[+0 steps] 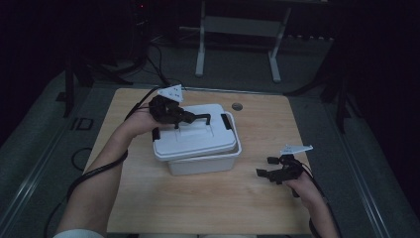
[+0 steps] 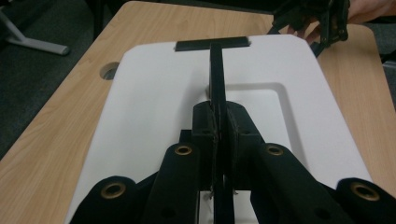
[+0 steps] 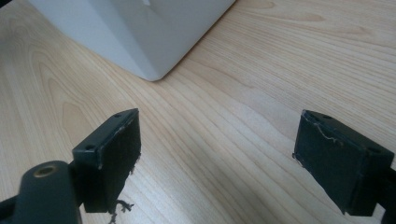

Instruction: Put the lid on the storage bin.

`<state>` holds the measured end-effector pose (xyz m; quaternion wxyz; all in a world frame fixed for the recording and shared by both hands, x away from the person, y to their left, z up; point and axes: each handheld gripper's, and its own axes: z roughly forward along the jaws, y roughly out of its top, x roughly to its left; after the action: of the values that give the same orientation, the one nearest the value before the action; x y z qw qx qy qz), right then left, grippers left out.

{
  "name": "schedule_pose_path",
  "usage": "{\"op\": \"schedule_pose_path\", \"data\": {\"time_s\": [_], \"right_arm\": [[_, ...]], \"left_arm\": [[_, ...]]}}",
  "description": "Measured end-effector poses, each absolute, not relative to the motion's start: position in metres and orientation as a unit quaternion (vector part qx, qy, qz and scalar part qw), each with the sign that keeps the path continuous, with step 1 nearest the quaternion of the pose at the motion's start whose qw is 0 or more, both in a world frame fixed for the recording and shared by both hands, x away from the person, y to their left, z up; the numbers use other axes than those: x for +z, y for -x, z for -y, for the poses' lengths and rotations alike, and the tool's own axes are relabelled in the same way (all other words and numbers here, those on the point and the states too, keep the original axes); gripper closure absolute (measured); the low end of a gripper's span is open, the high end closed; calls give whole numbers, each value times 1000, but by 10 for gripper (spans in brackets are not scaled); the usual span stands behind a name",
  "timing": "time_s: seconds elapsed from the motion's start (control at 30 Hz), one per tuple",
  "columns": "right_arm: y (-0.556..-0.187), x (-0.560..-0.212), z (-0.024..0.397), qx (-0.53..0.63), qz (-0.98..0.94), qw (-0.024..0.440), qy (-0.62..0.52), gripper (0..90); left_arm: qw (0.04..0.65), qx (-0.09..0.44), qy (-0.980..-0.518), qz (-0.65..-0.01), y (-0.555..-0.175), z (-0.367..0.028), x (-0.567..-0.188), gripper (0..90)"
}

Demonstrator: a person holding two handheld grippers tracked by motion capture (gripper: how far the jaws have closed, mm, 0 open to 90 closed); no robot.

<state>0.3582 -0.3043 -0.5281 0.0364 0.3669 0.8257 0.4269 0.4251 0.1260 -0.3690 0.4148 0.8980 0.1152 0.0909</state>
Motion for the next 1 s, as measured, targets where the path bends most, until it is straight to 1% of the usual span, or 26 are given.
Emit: {"op": "schedule_pose_path", "data": {"time_s": [0.13, 0.33, 0.43, 0.5, 0.73, 1.0], "right_arm": [[-357, -529, 305, 424, -828, 35, -366, 143], [-356, -529, 305, 421, -829, 37, -365, 143], [-356, -528, 306, 423, -829, 36, -364, 143], [-356, -529, 306, 421, -830, 36, -364, 143], [-355, -530, 306, 420, -830, 35, -366, 144], [-355, -531, 303, 417, -832, 34, -365, 144]], "left_arm": [[417, 78, -899, -111, -430, -115, -372, 834], [407, 74, -905, -98, -433, -100, -377, 834], [407, 67, -906, -101, -435, -99, -380, 833], [401, 71, -908, -103, -435, -99, -382, 833], [419, 57, -899, -113, -435, -107, -386, 833], [416, 56, -900, -113, -434, -108, -386, 833]]}}
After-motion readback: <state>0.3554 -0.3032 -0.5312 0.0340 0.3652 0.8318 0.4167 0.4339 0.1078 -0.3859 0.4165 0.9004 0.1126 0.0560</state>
